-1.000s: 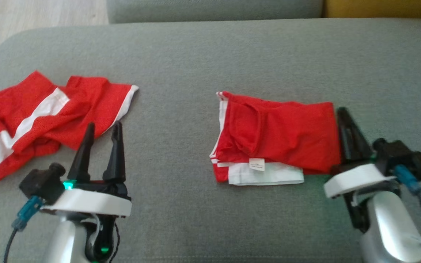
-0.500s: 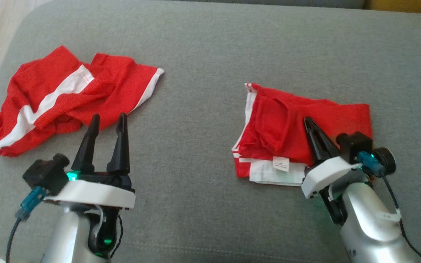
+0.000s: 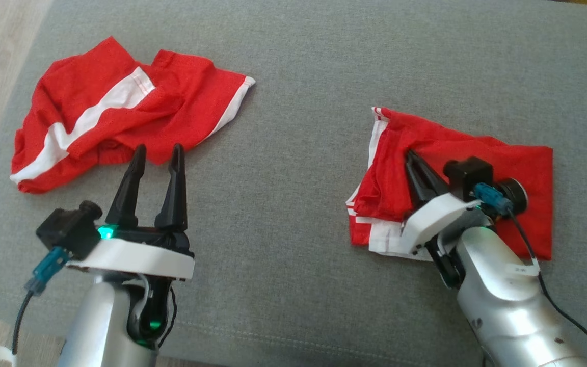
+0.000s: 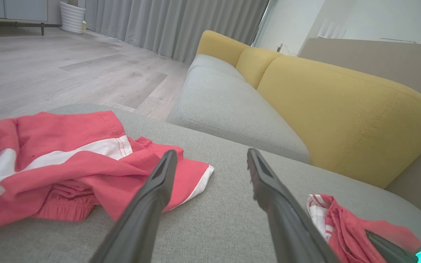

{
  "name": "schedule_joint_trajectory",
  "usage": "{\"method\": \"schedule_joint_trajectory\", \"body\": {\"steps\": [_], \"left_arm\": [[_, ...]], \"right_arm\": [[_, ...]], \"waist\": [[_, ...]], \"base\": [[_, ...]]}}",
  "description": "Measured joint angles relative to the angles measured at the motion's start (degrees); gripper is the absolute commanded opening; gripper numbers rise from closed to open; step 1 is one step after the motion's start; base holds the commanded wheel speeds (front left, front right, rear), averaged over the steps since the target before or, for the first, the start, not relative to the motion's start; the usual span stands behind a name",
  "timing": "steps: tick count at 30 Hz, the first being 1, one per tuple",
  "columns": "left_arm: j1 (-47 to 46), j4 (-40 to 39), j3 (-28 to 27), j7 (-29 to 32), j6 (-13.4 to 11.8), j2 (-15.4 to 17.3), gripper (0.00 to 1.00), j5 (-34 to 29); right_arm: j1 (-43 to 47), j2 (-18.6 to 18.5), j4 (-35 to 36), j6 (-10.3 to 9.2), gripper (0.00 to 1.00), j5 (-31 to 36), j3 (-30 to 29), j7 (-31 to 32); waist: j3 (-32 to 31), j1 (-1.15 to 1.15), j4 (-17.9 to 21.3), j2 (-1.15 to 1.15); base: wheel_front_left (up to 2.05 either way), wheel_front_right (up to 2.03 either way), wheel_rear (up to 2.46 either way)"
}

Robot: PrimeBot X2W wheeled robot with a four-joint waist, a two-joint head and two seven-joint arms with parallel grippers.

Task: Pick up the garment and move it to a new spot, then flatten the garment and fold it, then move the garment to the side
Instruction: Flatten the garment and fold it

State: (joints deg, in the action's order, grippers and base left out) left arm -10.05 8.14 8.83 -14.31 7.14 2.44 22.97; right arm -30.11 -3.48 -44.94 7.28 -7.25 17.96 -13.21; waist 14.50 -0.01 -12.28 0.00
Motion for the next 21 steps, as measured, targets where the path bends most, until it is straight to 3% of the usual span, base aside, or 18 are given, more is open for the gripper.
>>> {"method": "schedule_joint_trajectory", "body": {"steps": [10, 21], "left_arm": [[0.0, 0.7, 0.2, 0.0, 0.0, 0.0, 1.0, 0.4], [0.5, 1.1, -0.4, 0.0, 0.0, 0.0, 1.0, 0.4]], "right_arm": [[-0.5, 0.0, -0.8, 0.0, 0.0, -3.1, 4.2, -0.7], [2.9, 0.0, -3.0, 0.0, 0.0, -3.2, 4.2, 0.1]], "waist": [[-0.9, 0.0, -0.1, 0.0], [-2.3, 0.01, 2.1, 0.0]], "base": [[0.0, 0.0, 0.0], [0.0, 0.0, 0.0]]}}
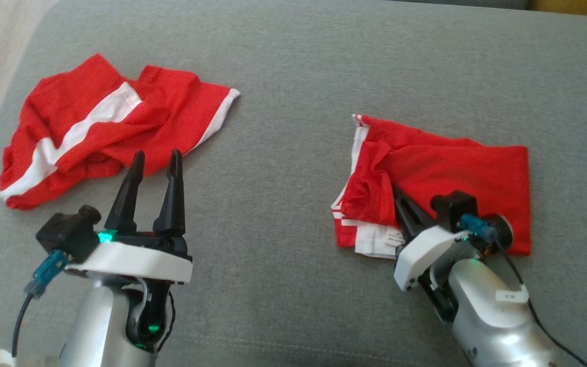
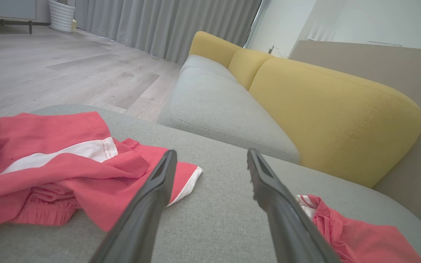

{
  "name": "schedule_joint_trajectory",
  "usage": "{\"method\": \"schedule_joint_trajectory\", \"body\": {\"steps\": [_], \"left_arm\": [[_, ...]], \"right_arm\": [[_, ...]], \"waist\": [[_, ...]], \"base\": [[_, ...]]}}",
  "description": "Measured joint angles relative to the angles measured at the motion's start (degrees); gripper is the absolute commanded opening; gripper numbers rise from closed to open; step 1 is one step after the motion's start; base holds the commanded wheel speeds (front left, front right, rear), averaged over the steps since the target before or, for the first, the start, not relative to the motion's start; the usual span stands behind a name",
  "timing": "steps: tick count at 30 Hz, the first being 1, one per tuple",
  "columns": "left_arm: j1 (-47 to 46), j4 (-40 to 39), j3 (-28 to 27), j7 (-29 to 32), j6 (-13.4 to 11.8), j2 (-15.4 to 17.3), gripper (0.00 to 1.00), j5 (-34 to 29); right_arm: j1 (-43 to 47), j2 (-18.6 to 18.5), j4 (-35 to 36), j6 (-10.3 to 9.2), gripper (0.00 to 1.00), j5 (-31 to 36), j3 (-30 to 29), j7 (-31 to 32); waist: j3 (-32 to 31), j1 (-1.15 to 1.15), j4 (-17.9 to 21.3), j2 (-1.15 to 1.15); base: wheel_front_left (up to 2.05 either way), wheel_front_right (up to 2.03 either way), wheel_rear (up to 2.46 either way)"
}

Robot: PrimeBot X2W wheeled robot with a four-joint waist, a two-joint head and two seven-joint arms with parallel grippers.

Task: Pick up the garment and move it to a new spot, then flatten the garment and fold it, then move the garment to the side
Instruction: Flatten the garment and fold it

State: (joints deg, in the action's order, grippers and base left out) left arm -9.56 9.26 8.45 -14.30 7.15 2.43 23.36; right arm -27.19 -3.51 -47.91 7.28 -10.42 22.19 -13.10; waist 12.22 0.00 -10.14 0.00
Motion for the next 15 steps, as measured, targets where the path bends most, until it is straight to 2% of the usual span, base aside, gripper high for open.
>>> {"method": "schedule_joint_trajectory", "body": {"steps": [8, 12, 15], "left_arm": [[0.0, 0.0, -0.7, 0.0, 0.0, 0.0, 1.0, 0.0], [0.2, 0.0, -1.6, 0.0, 0.0, 0.0, 1.0, 0.0], [0.8, -0.2, -1.8, 0.0, 0.0, 0.0, 1.0, 0.0]], "right_arm": [[1.0, 0.0, 2.8, 0.0, 0.0, -2.5, 1.0, -0.1], [0.7, 0.0, 6.6, 0.0, 0.0, -2.7, -1.8, -0.6], [0.7, 0.0, 9.8, 0.0, 0.0, -0.4, -4.7, -1.0]], "waist": [[-0.9, 0.0, 2.7, 0.0], [-2.1, 0.0, 4.4, 0.0], [-3.0, 0.0, 5.9, 0.0]], "base": [[0.0, 0.0, 0.0], [0.0, 0.0, 0.0], [0.0, 0.0, 0.0]]}}
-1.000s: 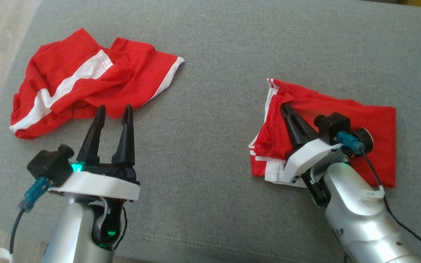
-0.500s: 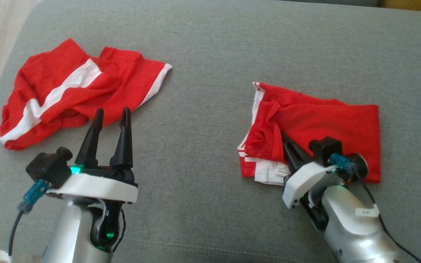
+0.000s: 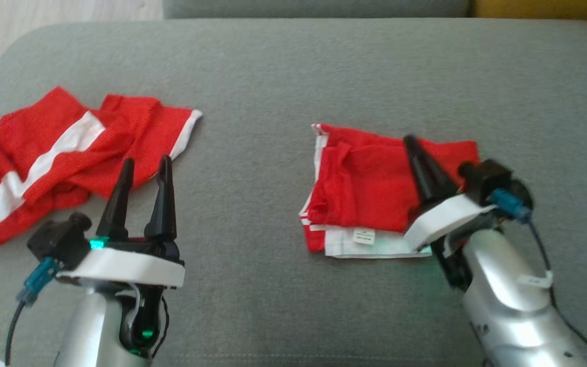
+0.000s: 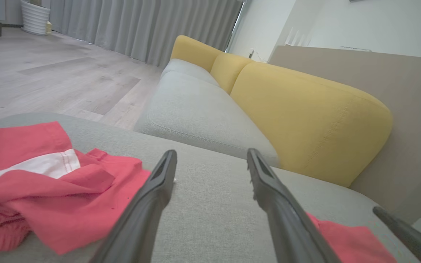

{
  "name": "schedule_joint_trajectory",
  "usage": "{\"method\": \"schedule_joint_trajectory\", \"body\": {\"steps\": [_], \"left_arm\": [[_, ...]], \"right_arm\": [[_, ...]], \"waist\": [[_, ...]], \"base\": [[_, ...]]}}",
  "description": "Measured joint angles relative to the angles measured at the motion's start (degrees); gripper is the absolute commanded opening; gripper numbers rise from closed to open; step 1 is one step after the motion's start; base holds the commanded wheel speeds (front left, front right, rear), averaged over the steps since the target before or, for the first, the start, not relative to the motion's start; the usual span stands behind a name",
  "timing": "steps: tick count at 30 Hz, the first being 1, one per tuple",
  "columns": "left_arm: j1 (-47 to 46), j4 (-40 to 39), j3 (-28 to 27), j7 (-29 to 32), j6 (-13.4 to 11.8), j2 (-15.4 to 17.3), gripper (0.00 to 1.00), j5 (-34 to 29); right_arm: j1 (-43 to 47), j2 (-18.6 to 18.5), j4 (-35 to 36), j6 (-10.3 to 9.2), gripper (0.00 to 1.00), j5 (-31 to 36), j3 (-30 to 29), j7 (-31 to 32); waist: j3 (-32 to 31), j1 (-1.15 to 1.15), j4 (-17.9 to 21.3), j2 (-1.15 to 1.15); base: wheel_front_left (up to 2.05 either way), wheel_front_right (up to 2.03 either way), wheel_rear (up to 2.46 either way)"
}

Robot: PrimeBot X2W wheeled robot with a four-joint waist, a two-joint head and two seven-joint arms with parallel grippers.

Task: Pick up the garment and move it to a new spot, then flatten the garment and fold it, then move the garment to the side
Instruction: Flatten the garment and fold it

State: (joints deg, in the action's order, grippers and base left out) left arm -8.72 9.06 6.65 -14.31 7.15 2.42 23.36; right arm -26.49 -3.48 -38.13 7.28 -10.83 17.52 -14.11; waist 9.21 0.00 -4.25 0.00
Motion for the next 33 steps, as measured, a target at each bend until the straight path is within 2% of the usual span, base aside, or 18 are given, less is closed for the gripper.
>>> {"method": "schedule_joint_trajectory", "body": {"steps": [4, 8, 9, 10, 11, 15, 21, 33], "left_arm": [[0.7, -0.4, 0.0, 0.0, 0.0, 0.0, 1.0, 0.0], [0.8, -0.5, 0.1, 0.0, 0.0, 0.0, 1.0, 0.0], [0.9, -0.5, 0.1, 0.0, 0.0, 0.0, 1.0, 0.0], [1.1, -0.5, 0.1, 0.0, 0.0, 0.0, 1.0, 0.0], [1.4, -0.5, 0.2, 0.0, 0.0, 0.0, 1.0, 0.0], [2.7, 0.0, 0.7, 0.0, 0.0, 0.0, 1.0, 0.0], [5.0, 0.6, 1.8, 0.0, 0.0, 0.0, 1.0, -1.1], [5.8, 0.4, 1.7, 0.0, 0.0, 0.0, 1.0, -1.0]], "right_arm": [[0.2, -0.2, 5.3, 0.0, 0.0, 4.0, -5.2, 0.0], [3.8, -2.3, 12.4, 0.0, 0.0, 5.6, -11.8, 0.7], [5.1, -2.6, 13.7, 0.0, 0.26, 5.6, -13.0, 1.2], [6.5, -2.7, 15.0, 0.0, 0.91, 5.7, -14.0, 1.6], [7.9, -2.7, 16.1, 0.0, 1.0, 5.7, -14.9, 1.6], [12.8, -2.6, 19.6, 0.0, 1.0, 5.7, -16.5, 2.3], [17.3, -1.8, 20.7, 0.0, 1.0, 7.6, -19.3, 2.0], [18.2, -0.6, 20.5, 0.0, 1.0, 8.5, -20.4, 3.4]], "waist": [[-1.2, 0.0, 2.0, 0.0], [-2.8, 0.0, 3.7, 0.0], [-3.1, 0.0, 4.0, 0.0], [-3.4, 0.0, 4.2, 0.0], [-3.7, 0.0, 4.4, 0.0], [-4.6, 0.0, 4.7, 0.0], [-5.3, 0.0, 4.3, 0.0], [-4.1, 0.0, 3.3, 0.0]], "base": [[0.0, 0.0, 0.0], [0.0, 0.0, 0.0], [0.0, 0.0, 0.0], [0.0, 0.0, 0.0], [0.0, 0.0, 0.0], [0.0, 0.0, 0.0], [0.0, 0.0, 0.0], [0.0, 0.0, 0.0]]}}
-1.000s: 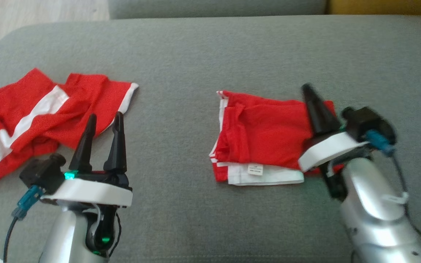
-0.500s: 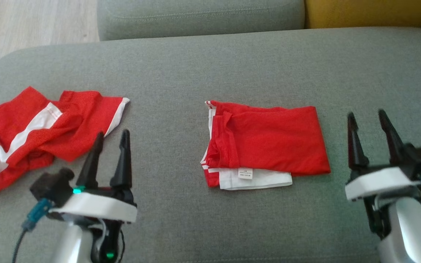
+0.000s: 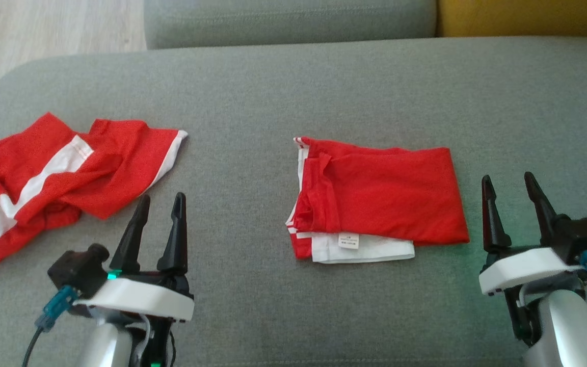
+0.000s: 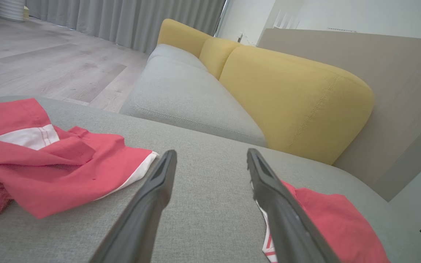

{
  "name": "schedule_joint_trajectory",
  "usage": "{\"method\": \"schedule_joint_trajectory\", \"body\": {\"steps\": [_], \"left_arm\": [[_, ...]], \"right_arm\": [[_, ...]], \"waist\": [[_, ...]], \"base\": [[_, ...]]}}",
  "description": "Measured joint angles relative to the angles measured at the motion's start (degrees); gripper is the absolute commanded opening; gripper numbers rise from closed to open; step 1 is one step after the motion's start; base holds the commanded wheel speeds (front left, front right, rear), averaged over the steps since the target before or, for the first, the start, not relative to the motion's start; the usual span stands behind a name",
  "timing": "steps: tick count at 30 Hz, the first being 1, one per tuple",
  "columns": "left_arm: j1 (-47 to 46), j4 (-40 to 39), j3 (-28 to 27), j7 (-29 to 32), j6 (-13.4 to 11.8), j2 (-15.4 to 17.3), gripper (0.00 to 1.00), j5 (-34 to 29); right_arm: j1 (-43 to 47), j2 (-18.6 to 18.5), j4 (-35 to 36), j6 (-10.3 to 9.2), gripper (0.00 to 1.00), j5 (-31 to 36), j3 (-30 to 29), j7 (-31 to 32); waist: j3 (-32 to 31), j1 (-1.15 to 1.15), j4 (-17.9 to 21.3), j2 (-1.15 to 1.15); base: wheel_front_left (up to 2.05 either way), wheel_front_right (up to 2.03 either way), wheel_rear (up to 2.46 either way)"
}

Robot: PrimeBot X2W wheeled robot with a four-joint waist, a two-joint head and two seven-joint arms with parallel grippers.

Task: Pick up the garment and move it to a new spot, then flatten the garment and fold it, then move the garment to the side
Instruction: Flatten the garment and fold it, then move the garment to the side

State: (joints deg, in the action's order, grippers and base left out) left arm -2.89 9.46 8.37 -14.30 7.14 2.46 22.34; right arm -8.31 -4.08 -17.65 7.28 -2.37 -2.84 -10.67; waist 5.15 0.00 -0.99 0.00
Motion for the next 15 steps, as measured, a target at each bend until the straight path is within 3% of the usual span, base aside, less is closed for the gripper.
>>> {"method": "schedule_joint_trajectory", "body": {"steps": [15], "left_arm": [[-3.9, -0.1, 0.2, 0.0, 0.0, 0.0, 1.0, 0.0]], "right_arm": [[-6.9, 1.0, -7.6, 0.0, 1.0, -5.1, -1.1, 10.2]], "waist": [[6.7, 0.0, -1.9, 0.0]], "base": [[0.0, 0.0, 0.0]]}}
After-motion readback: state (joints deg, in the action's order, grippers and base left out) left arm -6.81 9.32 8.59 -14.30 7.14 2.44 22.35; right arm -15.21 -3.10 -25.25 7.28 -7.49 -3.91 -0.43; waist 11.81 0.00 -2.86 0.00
